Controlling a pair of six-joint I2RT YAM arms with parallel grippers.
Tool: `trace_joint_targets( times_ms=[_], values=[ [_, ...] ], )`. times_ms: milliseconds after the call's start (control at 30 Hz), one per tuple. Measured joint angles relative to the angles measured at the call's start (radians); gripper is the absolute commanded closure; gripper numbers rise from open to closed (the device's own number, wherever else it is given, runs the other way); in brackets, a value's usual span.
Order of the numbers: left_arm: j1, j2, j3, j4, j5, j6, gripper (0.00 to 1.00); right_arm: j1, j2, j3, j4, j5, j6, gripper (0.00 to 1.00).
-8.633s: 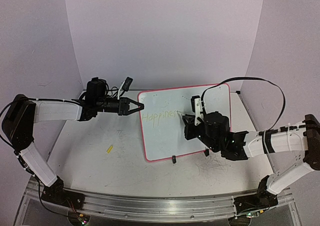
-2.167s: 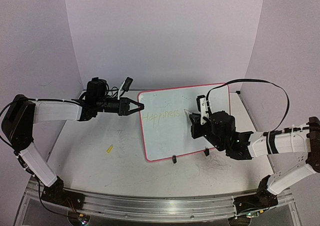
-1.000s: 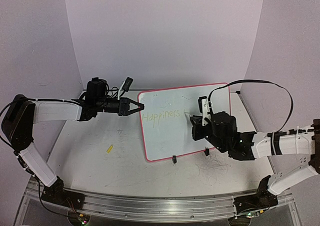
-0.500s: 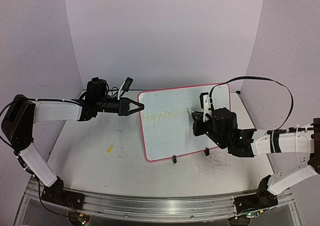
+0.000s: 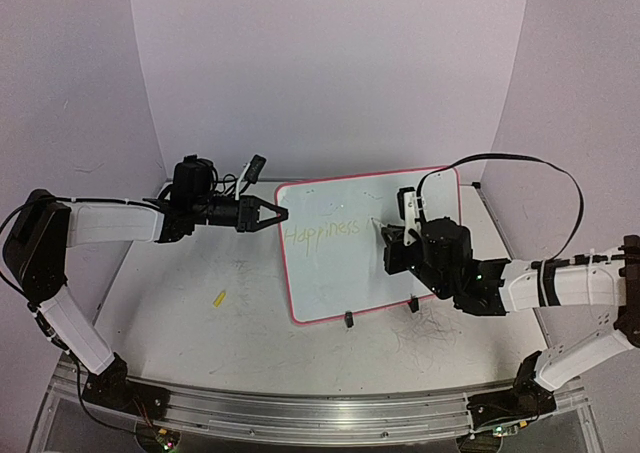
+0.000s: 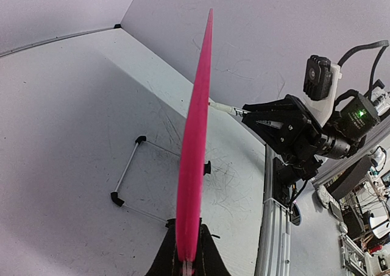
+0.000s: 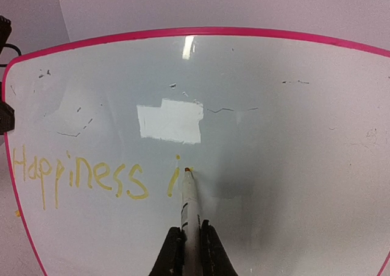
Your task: Write a sentence on the whiteboard
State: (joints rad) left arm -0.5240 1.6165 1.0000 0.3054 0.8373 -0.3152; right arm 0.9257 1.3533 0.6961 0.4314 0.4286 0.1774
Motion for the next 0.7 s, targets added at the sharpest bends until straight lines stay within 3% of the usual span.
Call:
trace_joint_targets(
  times_ms=[700],
  values=[
    [0.0, 0.0, 0.0, 0.0, 0.0, 0.0, 1.0, 0.033, -0.003, -0.023, -0.039, -0.006, 0.065, 1.0]
  ],
)
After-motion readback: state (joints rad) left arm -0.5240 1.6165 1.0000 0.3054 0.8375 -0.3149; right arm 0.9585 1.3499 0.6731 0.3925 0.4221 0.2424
